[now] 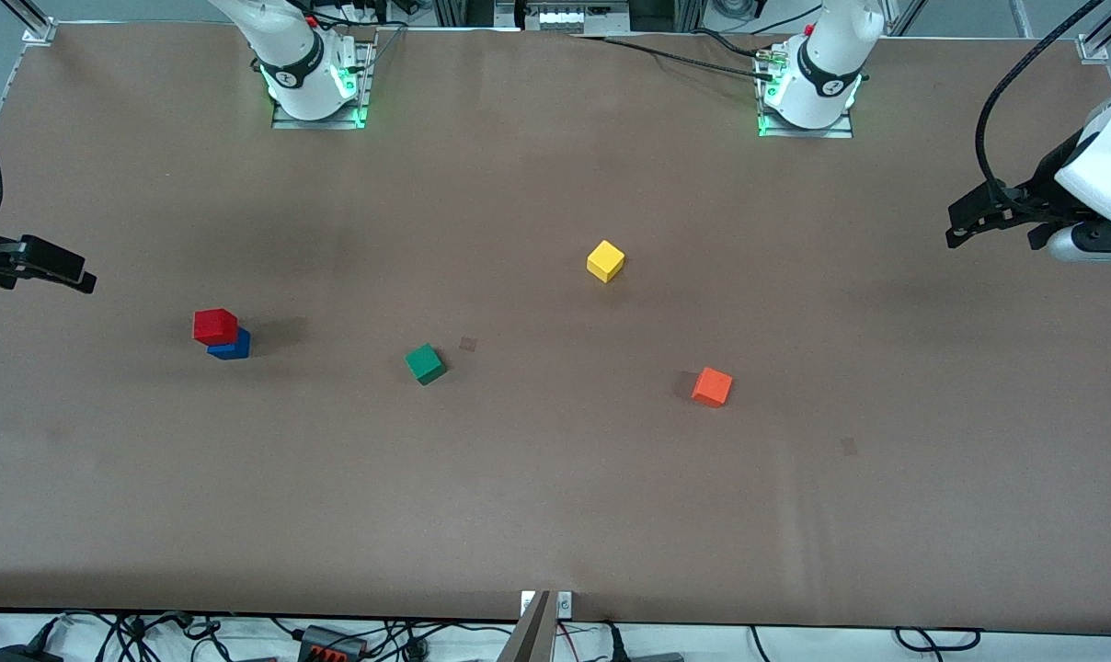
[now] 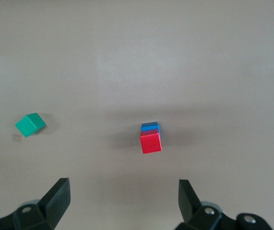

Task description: Pass red block to right arm, stack on blue

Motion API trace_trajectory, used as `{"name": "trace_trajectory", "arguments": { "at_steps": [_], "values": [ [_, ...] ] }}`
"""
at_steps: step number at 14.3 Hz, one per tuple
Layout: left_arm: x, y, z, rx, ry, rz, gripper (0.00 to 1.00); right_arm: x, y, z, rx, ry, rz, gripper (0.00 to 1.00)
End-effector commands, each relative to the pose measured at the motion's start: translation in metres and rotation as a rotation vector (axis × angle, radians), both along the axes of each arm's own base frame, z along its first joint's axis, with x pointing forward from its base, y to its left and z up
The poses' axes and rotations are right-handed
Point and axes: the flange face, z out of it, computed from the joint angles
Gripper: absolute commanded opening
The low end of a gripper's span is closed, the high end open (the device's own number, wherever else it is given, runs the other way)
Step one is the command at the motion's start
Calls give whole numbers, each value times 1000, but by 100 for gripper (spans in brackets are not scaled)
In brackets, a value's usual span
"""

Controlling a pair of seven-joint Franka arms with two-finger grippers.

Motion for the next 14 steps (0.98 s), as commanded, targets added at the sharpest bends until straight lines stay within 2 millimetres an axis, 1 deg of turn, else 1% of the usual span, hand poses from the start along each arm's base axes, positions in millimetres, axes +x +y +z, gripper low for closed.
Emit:
{"name": "trace_trajectory", "arguments": {
  "at_steps": [1, 2, 3, 6, 14],
  "values": [
    [3, 0, 5, 14, 2, -2, 100, -28, 0, -3, -10, 13, -3, 100],
    [3, 0, 5, 14, 2, -2, 100, -37, 1, -7, -9, 10, -4, 100],
    [3, 0, 5, 13, 2, -2, 100, -43, 1, -6, -9, -11, -3, 100],
    [2, -1, 5, 14, 3, -2, 100, -53, 3, -7, -43, -32, 10, 100],
    [3, -1, 5, 13, 2, -3, 100, -54, 4, -8, -36, -25, 14, 100]
  ]
}}
